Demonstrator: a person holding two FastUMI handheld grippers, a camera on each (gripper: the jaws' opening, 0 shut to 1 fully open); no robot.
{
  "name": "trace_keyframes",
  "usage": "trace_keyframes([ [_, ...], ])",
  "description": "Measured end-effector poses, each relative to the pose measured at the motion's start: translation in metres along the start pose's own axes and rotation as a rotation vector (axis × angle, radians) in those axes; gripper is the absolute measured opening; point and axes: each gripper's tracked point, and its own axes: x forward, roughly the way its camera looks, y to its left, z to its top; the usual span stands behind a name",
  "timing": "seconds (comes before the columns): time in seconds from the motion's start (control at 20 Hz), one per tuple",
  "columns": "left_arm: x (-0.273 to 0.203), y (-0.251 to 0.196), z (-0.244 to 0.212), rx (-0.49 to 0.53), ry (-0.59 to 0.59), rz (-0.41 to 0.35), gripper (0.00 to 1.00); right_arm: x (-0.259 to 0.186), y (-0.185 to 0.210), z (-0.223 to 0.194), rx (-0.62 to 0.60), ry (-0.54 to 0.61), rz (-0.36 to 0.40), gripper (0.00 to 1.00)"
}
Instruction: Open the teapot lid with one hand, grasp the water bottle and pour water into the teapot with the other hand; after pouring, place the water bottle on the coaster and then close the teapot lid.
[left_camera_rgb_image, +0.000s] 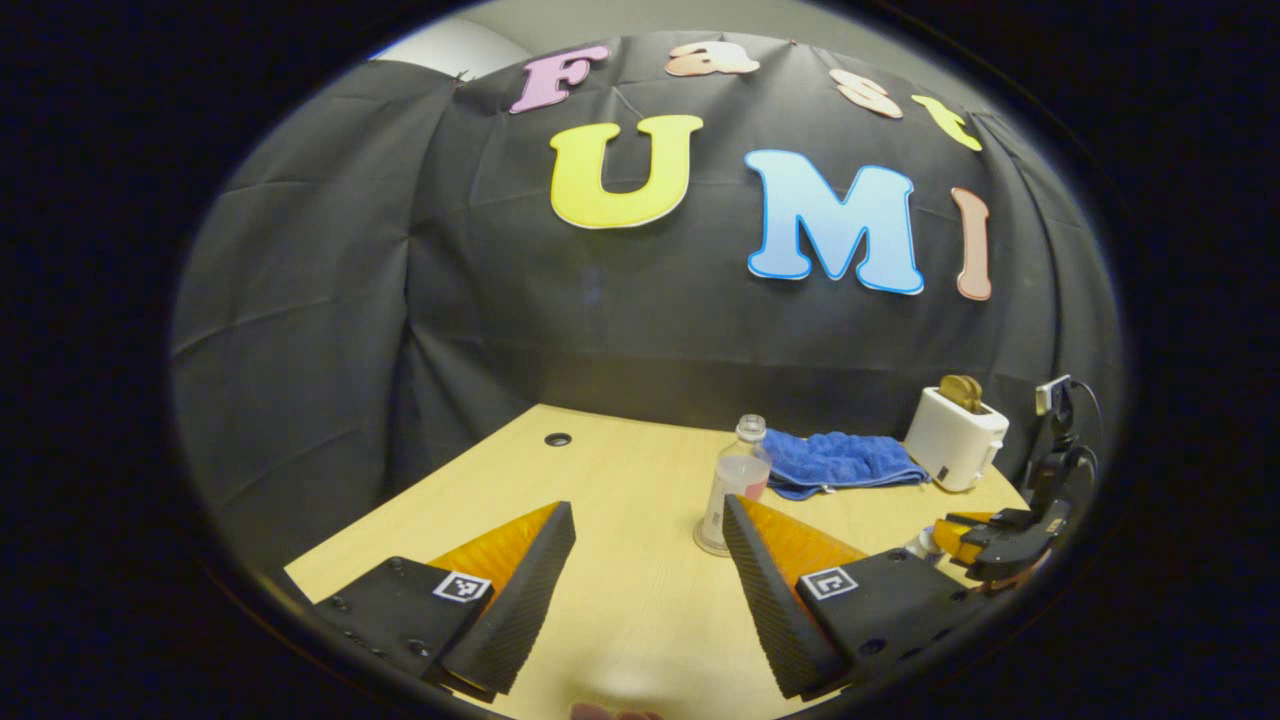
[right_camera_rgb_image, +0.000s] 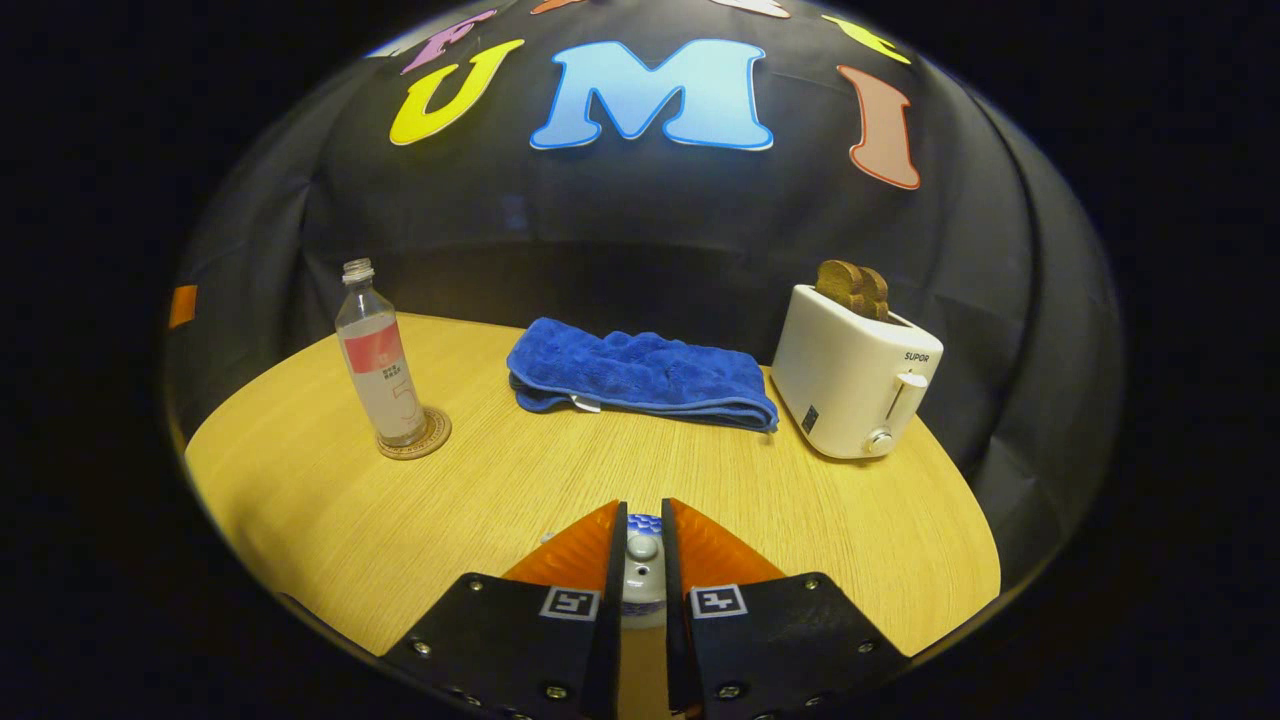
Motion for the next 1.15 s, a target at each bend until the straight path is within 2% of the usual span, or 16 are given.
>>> trace_keyframes([
  [0.1, -0.004, -0.002, 0.007, 0.005, -0.011, -0.011, 1.00, -0.010, -0.005, 0.011, 0.028, -0.013, -0.023, 0.35],
  [0.2, -0.007, -0.008, 0.013, 0.011, -0.021, -0.029, 1.00, -0.021, -0.011, 0.026, 0.050, -0.032, -0.047, 0.36],
  [0.25, -0.008, -0.012, 0.018, 0.015, -0.030, -0.040, 1.00, -0.027, -0.013, 0.032, 0.062, -0.030, -0.060, 0.58],
  [0.3, -0.010, -0.016, 0.024, 0.018, -0.038, -0.050, 1.00, -0.037, -0.018, 0.039, 0.068, -0.029, -0.085, 0.66],
  [0.55, -0.029, -0.025, 0.060, 0.001, -0.078, -0.088, 1.00, -0.104, -0.020, 0.102, 0.090, -0.153, -0.127, 0.92],
  [0.7, -0.049, -0.030, 0.088, 0.010, -0.118, -0.112, 1.00, -0.145, -0.022, 0.136, 0.104, -0.217, -0.143, 0.93],
  [0.8, -0.063, -0.036, 0.107, 0.007, -0.141, -0.132, 1.00, -0.174, -0.030, 0.157, 0.097, -0.265, -0.180, 0.93],
  [0.95, -0.087, -0.040, 0.124, -0.005, -0.138, -0.141, 1.00, -0.225, -0.028, 0.184, 0.093, -0.331, -0.199, 0.93],
  [1.05, -0.107, -0.049, 0.138, -0.026, -0.144, -0.167, 1.00, -0.256, -0.022, 0.194, 0.086, -0.361, -0.197, 0.94],
  [1.1, -0.115, -0.051, 0.144, -0.029, -0.152, -0.176, 1.00, -0.269, -0.021, 0.194, 0.088, -0.365, -0.209, 0.91],
  [1.15, -0.124, -0.053, 0.150, -0.025, -0.165, -0.186, 1.00, -0.282, -0.019, 0.193, 0.093, -0.366, -0.216, 0.93],
])
